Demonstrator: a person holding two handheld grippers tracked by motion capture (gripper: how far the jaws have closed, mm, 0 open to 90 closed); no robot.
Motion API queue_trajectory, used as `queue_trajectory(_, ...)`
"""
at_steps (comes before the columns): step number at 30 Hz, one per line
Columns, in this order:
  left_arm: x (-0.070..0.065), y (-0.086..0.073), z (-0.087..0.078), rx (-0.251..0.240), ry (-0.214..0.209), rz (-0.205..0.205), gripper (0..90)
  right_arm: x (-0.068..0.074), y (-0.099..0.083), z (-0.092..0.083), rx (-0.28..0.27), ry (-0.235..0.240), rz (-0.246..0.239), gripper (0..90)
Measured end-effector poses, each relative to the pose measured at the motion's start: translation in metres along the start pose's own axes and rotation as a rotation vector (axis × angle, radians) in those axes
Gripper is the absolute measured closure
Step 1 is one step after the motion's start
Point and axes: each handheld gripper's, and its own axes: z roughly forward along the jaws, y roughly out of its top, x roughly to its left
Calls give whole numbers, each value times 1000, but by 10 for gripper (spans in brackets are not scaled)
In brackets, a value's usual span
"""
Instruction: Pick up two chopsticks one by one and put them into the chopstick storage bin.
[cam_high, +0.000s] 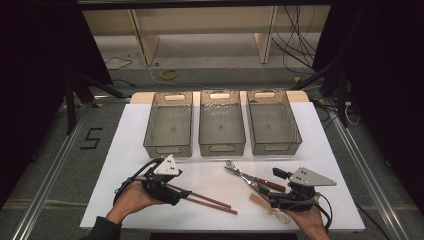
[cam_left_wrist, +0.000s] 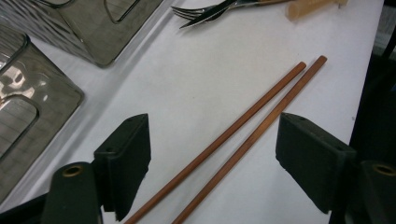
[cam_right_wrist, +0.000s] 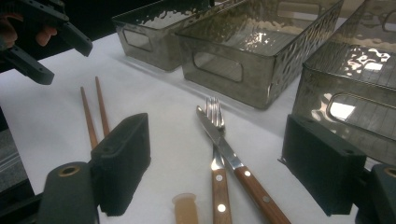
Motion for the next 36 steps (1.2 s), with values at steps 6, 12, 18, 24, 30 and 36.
queue_trajectory(6, -2, 2, 14, 104, -33, 53, 357, 0, 0, 1, 6, 5, 2, 246)
queue_trajectory(12, -7, 3, 26, 178, -57, 108, 430, 0, -1, 2, 11, 10, 0, 247)
queue_trajectory(18, -11, 4, 39, 241, -100, 186, 505, -1, -1, 3, 19, 14, 3, 250)
queue_trajectory(24, -11, 2, 46, 289, -124, 222, 575, -2, -1, 3, 20, 17, 6, 254)
queue_trajectory(30, -9, 1, 53, 317, -133, 256, 628, -2, -2, 5, 26, 23, 12, 255)
queue_trajectory(36, -7, 0, 57, 351, -150, 275, 681, -2, -2, 5, 29, 27, 13, 258)
